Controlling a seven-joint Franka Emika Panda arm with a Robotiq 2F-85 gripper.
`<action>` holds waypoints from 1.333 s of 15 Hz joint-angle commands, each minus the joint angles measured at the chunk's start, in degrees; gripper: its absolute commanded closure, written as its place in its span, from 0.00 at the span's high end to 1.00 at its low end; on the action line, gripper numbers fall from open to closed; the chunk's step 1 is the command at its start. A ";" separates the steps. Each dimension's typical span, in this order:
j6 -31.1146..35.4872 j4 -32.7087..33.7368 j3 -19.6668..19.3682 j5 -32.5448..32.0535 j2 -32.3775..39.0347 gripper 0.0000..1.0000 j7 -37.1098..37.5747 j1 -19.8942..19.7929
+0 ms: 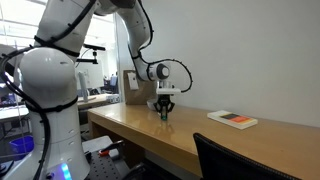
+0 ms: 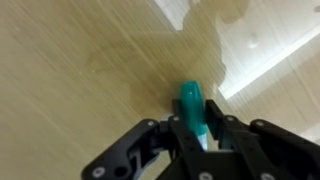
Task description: Put the marker in the bowl
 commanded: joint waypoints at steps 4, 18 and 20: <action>-7.96 2.91 -2.19 -11.08 -1.13 0.06 2.13 2.73; -26.33 21.06 0.09 -24.62 0.32 0.06 2.02 9.01; -27.32 23.67 0.44 -24.50 1.93 0.06 1.93 9.82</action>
